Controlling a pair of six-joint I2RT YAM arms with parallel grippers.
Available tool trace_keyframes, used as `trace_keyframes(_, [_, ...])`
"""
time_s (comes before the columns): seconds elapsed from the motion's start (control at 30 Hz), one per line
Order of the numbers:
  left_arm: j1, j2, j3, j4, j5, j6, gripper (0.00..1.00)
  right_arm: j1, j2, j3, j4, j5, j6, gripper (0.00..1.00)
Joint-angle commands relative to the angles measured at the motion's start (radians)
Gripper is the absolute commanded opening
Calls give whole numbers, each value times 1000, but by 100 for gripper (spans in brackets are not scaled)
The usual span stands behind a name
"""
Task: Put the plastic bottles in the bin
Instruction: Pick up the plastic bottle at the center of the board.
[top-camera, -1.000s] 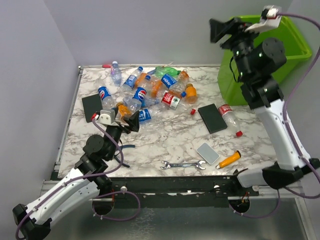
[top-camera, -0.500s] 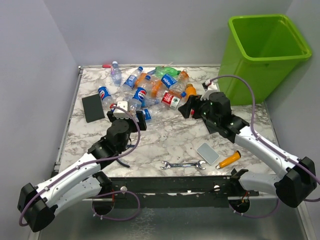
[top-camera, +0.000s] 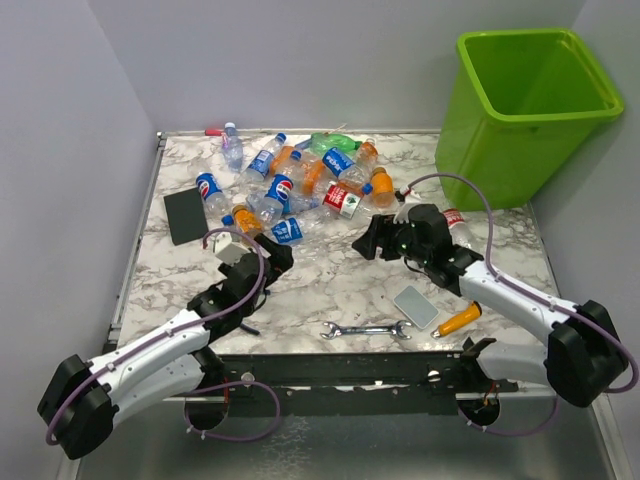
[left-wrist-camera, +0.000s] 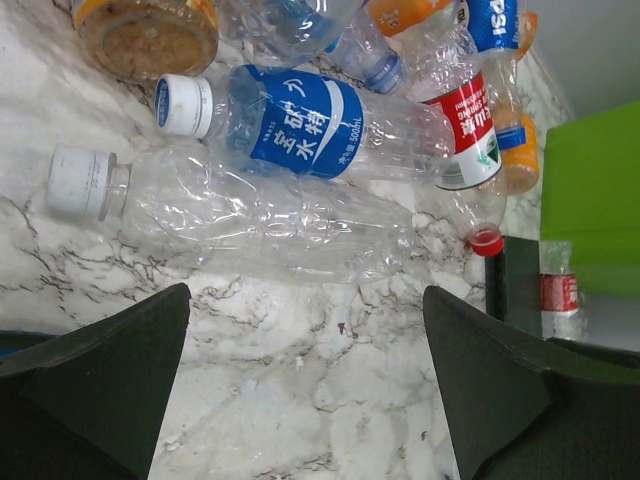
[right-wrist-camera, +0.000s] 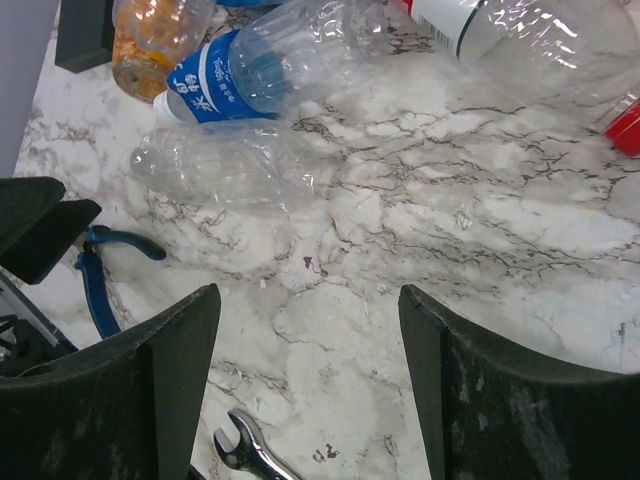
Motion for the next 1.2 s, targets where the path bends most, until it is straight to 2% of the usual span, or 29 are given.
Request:
trace_keyframes(0.0, [0, 70, -1, -1, -63, -306, 99, 4, 38, 23, 85, -83, 17, 75])
trace_keyframes(0.3, [0, 306, 91, -6, -58, -537, 99, 4, -39, 19, 17, -59, 11, 75])
trace_keyframes(0.47, [8, 396, 111, -5, -165, -575, 99, 4, -109, 19, -36, -50, 6, 75])
trace_keyframes(0.57, [28, 464, 142, -7, -154, -572, 99, 4, -149, 23, -79, -42, 7, 75])
trace_keyframes(0.83, [64, 586, 184, 7, -122, -596, 90, 4, -225, 46, -145, -30, -4, 75])
trace_keyframes(1.0, [69, 600, 198, 29, -117, -551, 77, 3, -246, 44, -170, -16, -14, 75])
trace_keyframes(1.13, [67, 569, 168, 56, -107, -502, 52, 4, -259, 33, -174, -9, -14, 75])
trace_keyframes(1.17, [68, 558, 159, 64, -103, -472, 49, 4, -261, 33, -175, -10, -14, 75])
